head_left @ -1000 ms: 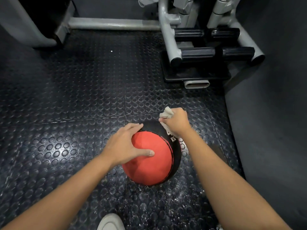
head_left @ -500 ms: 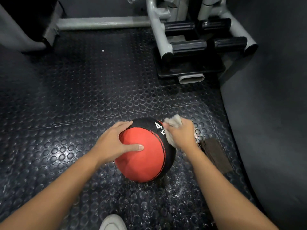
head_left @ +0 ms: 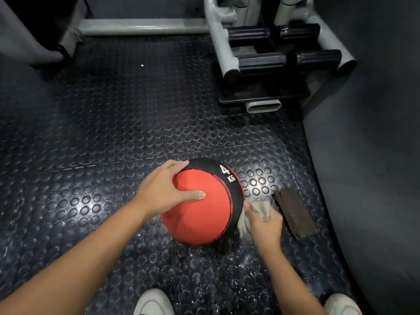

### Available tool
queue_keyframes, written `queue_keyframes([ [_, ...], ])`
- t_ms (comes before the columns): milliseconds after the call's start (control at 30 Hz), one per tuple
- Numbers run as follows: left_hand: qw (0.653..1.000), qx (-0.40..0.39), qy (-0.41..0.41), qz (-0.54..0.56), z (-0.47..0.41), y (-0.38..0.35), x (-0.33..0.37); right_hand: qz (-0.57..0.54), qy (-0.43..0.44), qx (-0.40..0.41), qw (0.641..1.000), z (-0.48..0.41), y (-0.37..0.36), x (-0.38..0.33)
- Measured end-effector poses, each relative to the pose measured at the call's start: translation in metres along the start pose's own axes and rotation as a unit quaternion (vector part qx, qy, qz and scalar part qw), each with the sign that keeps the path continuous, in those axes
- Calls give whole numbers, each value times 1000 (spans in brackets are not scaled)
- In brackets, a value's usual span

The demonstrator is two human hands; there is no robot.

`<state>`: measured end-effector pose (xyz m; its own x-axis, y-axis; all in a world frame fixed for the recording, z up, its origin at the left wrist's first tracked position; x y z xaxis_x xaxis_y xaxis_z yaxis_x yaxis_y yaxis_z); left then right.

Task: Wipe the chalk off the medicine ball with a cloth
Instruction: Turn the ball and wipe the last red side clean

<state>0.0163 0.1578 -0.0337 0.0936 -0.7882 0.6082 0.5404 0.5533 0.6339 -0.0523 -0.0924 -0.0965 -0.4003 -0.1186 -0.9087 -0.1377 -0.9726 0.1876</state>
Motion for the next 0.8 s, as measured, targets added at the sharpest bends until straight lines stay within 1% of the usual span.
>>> queue_keyframes([
  [100, 1000, -6, 8, -13, 2, -2, 0, 82, 36, -19, 996, -36, -6, -39],
  [200, 999, -3, 19, -49, -1, -5, 7, 158, 70, -105, 979, -81, -23, -80],
  [267, 997, 1, 23, -77, -2, -7, 15, 199, 84, -136, 967, -95, -33, -93],
  [300, 996, 1, 24, -88, -3, -8, 18, 200, 88, -135, 966, -97, -34, -97],
  [367, 994, -2, 23, -102, -3, -11, 25, 191, 75, -108, 973, -90, -23, -91],
  [467, 994, -1, 14, -104, 3, -15, 25, 219, 16, -55, 974, -56, 4, -42],
  [500, 995, 0, 13, -99, 7, -16, 22, 193, 0, -34, 981, -36, 11, -24],
  [567, 996, 0, 10, -86, 18, -19, 14, 103, -6, -4, 995, -1, 14, 0],
  [633, 998, 1, 8, -64, 28, -21, 8, 52, 0, 11, 999, 7, 8, 2],
  [700, 999, 5, 12, -42, 33, -21, 4, 73, 22, 0, 997, -7, 0, -20],
  [800, 999, 1, 35, -17, 32, -16, -6, 152, 71, -74, 983, -44, -23, -65],
])
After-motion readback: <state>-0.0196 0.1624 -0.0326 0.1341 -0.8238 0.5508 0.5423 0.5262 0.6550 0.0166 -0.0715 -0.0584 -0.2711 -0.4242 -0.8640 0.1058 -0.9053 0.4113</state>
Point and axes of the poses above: each hand's wrist, its own z-axis away from the middle knuckle, its own y-axis out of the back of the hand, x = y × z, the point moved 5 cm from there along -z, towards the middle knuckle, and after that the axes turned 15 degrees about -x, right-handed, at the moved point
